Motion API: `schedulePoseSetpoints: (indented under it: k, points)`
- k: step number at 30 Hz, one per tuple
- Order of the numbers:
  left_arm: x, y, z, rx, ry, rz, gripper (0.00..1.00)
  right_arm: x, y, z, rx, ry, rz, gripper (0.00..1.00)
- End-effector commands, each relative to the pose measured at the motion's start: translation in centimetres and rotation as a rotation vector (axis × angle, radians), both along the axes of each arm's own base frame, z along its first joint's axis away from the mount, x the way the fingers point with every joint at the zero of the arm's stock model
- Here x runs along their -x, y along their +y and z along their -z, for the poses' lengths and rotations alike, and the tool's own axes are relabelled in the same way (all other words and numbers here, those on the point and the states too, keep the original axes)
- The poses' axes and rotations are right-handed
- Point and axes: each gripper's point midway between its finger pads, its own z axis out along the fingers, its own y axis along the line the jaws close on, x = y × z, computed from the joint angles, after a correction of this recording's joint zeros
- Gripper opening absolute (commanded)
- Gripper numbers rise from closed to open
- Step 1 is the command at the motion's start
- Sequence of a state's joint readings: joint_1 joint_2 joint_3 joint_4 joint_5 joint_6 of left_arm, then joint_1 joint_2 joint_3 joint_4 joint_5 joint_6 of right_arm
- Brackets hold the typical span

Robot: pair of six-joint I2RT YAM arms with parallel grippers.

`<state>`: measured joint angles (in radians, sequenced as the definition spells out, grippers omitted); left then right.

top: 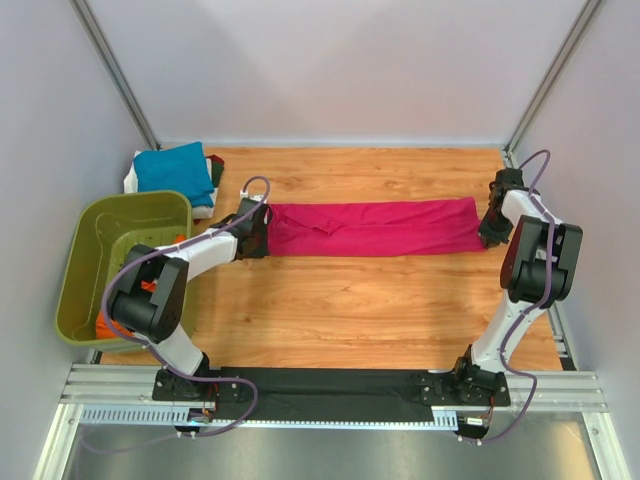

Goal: Fold and stack the t-shirts
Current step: Fold the tshirt

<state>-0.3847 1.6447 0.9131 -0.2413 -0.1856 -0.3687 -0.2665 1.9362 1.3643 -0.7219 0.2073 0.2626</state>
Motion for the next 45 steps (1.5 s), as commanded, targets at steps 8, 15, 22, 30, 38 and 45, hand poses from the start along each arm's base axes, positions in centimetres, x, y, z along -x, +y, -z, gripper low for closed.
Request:
schedulePoseSetpoints:
  k: [8, 15, 22, 30, 38, 45]
  points:
    - [0.1, 3.4, -2.3, -0.126, -0.018, -0.142, 0.00, -0.2, -2.0, -1.4, 0.110, -0.005, 0.051, 0.00]
    - [1.4, 4.5, -3.6, -0.161, -0.022, -0.144, 0.00, -0.4, -1.8, -2.3, 0.101, -0.037, 0.040, 0.00]
    - [3.8, 4.8, -2.7, -0.151, 0.041, -0.144, 0.00, 1.9, -0.9, -1.7, 0.072, 0.013, 0.071, 0.00]
    - [7.7, 4.5, -1.1, -0.092, 0.146, -0.150, 0.00, 4.4, 0.0, -0.9, 0.047, 0.057, 0.102, 0.00]
    - [8.3, 3.1, -4.5, -0.037, 0.154, -0.132, 0.33, 4.5, 1.5, -2.7, -0.025, 0.026, 0.091, 0.37]
    - [7.0, 0.7, -12.7, 0.117, -0.022, -0.040, 0.72, 1.3, 3.3, -11.4, -0.087, -0.234, 0.004, 0.65]
